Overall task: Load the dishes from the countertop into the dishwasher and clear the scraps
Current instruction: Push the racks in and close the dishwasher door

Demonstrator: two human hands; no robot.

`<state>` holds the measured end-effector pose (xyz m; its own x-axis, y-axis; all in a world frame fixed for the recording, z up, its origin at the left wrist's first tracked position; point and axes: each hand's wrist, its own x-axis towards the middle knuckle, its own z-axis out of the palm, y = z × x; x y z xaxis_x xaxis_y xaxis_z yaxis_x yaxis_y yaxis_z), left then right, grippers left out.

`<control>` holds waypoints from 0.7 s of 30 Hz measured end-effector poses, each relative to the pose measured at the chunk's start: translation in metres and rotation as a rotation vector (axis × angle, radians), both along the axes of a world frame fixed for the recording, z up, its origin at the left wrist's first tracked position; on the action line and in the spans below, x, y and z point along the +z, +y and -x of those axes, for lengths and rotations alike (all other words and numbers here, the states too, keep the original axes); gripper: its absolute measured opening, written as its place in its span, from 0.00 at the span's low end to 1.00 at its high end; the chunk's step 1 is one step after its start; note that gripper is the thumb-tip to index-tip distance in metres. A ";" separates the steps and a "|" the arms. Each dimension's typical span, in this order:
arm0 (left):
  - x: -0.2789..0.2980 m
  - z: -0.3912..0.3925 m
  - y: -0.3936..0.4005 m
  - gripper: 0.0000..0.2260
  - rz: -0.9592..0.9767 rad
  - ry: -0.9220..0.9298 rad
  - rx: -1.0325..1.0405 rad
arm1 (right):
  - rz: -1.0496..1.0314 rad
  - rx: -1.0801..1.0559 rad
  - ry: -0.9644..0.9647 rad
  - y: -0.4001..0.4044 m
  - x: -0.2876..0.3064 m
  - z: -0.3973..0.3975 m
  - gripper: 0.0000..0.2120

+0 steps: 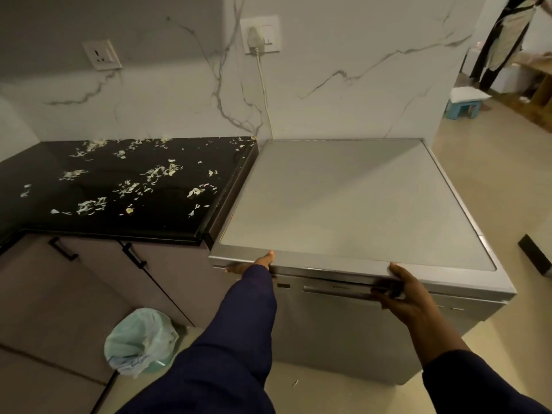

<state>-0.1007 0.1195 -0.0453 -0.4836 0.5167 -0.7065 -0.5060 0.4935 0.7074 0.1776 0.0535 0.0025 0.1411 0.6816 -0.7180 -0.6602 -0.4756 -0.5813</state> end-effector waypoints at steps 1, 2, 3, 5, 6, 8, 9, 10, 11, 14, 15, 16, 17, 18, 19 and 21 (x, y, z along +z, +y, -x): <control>0.011 -0.003 -0.006 0.50 -0.015 0.008 -0.007 | -0.008 0.008 0.005 0.000 -0.002 -0.002 0.08; 0.036 -0.013 -0.019 0.47 -0.006 0.024 -0.037 | -0.016 0.016 0.009 0.001 -0.001 -0.003 0.08; 0.039 -0.014 -0.020 0.44 0.000 0.027 -0.035 | -0.016 0.019 0.015 0.002 0.001 -0.004 0.07; 0.043 -0.019 -0.024 0.31 -0.018 -0.010 -0.093 | -0.002 0.011 0.020 0.003 0.003 -0.004 0.08; 0.042 -0.019 -0.024 0.28 -0.020 -0.008 -0.123 | 0.000 0.006 0.030 0.003 0.004 -0.004 0.08; 0.040 -0.014 -0.020 0.37 -0.010 0.004 -0.079 | -0.016 0.002 0.031 0.001 0.008 -0.001 0.09; 0.039 -0.010 -0.019 0.42 -0.001 0.012 -0.061 | -0.018 0.002 0.020 0.000 0.008 -0.001 0.10; 0.038 -0.007 -0.016 0.44 0.007 0.032 -0.054 | -0.015 0.014 0.002 -0.001 0.009 -0.001 0.10; 0.036 -0.005 -0.016 0.42 0.017 0.057 -0.076 | -0.016 0.030 -0.014 -0.002 0.010 -0.001 0.11; 0.045 -0.009 -0.031 0.32 0.057 0.196 -0.188 | -0.023 0.052 -0.046 -0.006 0.011 -0.004 0.12; 0.046 -0.009 -0.038 0.27 0.061 0.255 -0.254 | -0.011 0.078 -0.076 -0.006 0.010 -0.004 0.13; 0.045 -0.007 -0.044 0.23 0.065 0.306 -0.309 | 0.014 0.132 -0.155 -0.008 0.011 -0.004 0.15; 0.044 -0.001 -0.049 0.20 0.086 0.336 -0.342 | 0.045 0.211 -0.269 -0.009 0.011 -0.003 0.17; 0.045 0.006 -0.053 0.18 0.125 0.379 -0.360 | 0.076 0.297 -0.413 -0.011 0.011 -0.001 0.20; 0.047 0.016 -0.058 0.16 0.164 0.442 -0.384 | 0.086 0.376 -0.555 -0.014 0.013 0.002 0.23; 0.050 0.034 -0.062 0.11 0.177 0.533 -0.404 | 0.051 0.510 -0.818 -0.014 0.020 0.014 0.24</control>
<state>-0.1349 0.0579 0.0045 -0.5818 0.6284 -0.5163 0.1361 0.7011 0.6999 0.1640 0.0394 0.0221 0.3066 0.7702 -0.5592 0.2329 -0.6304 -0.7405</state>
